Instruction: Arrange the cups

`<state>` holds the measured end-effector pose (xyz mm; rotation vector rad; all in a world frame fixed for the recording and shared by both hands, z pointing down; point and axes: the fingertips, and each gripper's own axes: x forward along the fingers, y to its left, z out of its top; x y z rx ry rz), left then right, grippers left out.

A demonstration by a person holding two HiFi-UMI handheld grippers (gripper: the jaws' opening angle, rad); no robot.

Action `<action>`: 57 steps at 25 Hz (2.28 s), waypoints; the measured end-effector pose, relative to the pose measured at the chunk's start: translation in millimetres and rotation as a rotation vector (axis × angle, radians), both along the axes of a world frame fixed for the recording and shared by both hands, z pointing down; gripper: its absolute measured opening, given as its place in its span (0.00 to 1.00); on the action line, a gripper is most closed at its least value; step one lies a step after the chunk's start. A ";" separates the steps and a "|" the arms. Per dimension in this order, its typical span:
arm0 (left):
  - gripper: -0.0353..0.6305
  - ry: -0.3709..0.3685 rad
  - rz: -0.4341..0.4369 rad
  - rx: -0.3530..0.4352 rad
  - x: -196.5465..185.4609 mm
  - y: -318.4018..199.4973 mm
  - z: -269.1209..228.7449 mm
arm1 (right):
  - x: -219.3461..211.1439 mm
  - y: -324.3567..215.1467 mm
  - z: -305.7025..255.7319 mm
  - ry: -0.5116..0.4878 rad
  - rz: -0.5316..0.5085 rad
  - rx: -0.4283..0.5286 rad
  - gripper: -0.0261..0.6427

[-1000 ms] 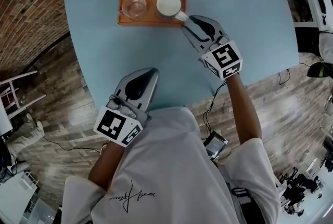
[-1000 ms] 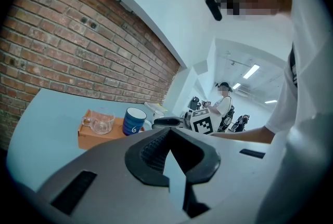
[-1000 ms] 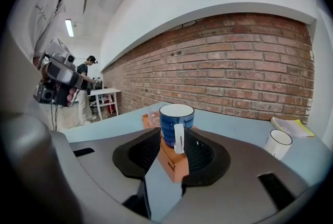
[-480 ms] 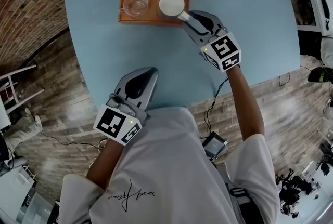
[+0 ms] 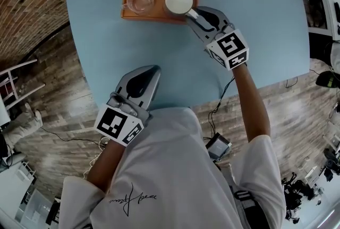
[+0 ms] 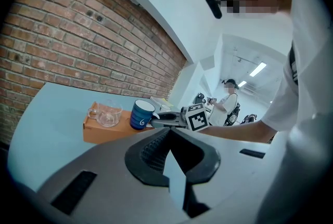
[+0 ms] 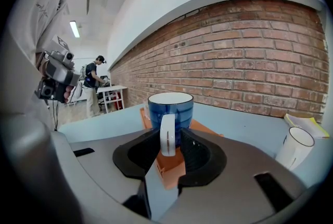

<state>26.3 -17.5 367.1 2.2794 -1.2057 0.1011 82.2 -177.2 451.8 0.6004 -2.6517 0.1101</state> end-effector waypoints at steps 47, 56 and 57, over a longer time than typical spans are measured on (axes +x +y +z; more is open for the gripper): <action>0.06 0.042 -0.013 0.019 0.2 -7.9 -4.2 | -1.3 14.5 -9.3 -0.048 0.203 0.046 0.13; 0.06 0.066 -0.019 0.042 -0.9 -3.5 -11.0 | 7.9 20.3 -16.0 -0.078 0.284 0.029 0.13; 0.06 0.068 -0.019 0.044 -1.6 -2.8 -11.2 | 8.3 20.7 -16.7 -0.079 0.290 0.028 0.13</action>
